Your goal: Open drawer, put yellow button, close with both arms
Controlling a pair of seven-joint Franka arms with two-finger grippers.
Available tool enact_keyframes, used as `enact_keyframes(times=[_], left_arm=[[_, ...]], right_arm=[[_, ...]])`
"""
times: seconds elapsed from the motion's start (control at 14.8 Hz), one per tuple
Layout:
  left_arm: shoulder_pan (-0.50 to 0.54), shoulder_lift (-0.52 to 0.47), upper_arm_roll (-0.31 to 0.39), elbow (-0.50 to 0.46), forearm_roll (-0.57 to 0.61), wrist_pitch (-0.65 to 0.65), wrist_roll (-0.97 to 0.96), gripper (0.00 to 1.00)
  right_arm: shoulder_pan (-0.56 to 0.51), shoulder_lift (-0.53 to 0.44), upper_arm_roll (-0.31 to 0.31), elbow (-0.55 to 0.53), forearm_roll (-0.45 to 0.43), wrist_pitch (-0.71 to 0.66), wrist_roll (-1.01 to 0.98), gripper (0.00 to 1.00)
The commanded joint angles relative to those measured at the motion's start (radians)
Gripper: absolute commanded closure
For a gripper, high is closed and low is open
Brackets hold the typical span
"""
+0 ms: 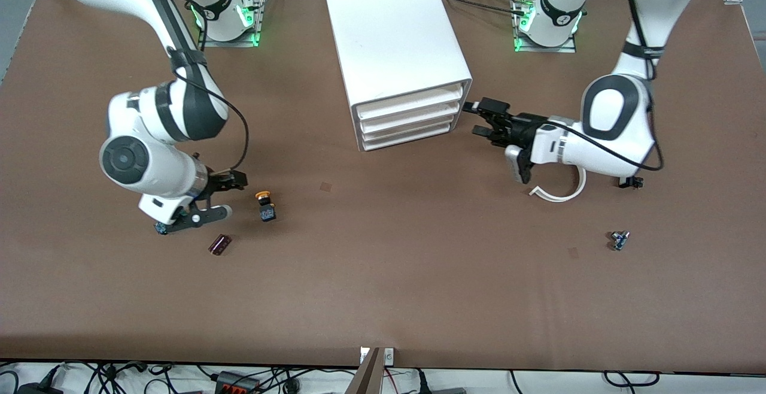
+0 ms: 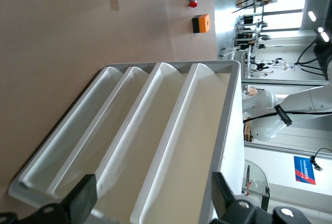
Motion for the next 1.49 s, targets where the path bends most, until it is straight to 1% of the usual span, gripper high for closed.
enact_keyframes(times=[0.0,0.07,0.14,0.2,0.27,0.54,0.61,0.68,0.74,1.01,1.15,1.22,1.28,1.35,1.42], left_arm=[[0.004,0.020,-0.022,-0.054,-0.087,0.025,0.110,0.16],[0.005,0.037,-0.041,-0.056,-0.090,0.024,0.138,0.25],[0.005,0.047,-0.047,-0.056,-0.090,0.018,0.150,0.29],[0.005,0.060,-0.052,-0.056,-0.090,0.010,0.153,0.29],[0.005,0.066,-0.061,-0.056,-0.090,0.007,0.155,0.35],[0.007,0.077,-0.087,-0.074,-0.103,0.002,0.156,0.40],[0.005,0.077,-0.091,-0.086,-0.104,0.001,0.156,0.47],[0.005,0.078,-0.110,-0.091,-0.106,0.001,0.166,0.54],[0.007,0.078,-0.111,-0.091,-0.104,0.001,0.167,0.60],[0.008,0.080,-0.110,-0.082,-0.104,-0.001,0.167,0.79],[0.015,0.081,-0.110,-0.062,-0.103,0.001,0.146,0.89],[0.015,0.087,-0.110,-0.039,-0.101,0.001,0.124,0.91],[0.016,0.104,-0.105,-0.007,-0.090,0.002,0.106,0.91],[0.016,0.126,-0.101,0.018,-0.087,0.002,0.103,0.91],[0.016,0.150,-0.095,0.045,-0.086,0.002,0.103,0.91]], right_arm=[[0.012,0.075,0.016,0.033,0.042,0.052,-0.014,0.00],[0.028,0.095,0.017,0.033,0.036,0.091,-0.013,0.00],[0.046,0.116,0.015,0.033,0.027,0.132,-0.013,0.00],[0.054,0.141,0.015,0.033,0.025,0.167,-0.007,0.00],[0.054,0.162,0.015,0.033,0.025,0.184,-0.005,0.00],[0.056,0.204,0.015,0.033,0.027,0.244,-0.005,0.00],[0.056,0.210,0.015,0.033,0.027,0.263,-0.007,0.00],[0.056,0.218,0.015,0.033,0.027,0.272,-0.008,0.00],[0.056,0.224,0.015,0.033,0.027,0.281,-0.007,0.00],[0.054,0.247,0.015,0.033,0.028,0.307,-0.004,0.01],[0.053,0.248,0.015,0.028,0.025,0.304,-0.005,0.07],[0.048,0.248,0.015,0.028,0.025,0.300,-0.008,0.12],[0.045,0.248,0.015,0.025,0.025,0.298,-0.013,0.20],[0.046,0.247,0.015,0.025,0.025,0.298,-0.013,0.34],[0.046,0.244,0.015,0.028,0.028,0.298,-0.011,0.53]])
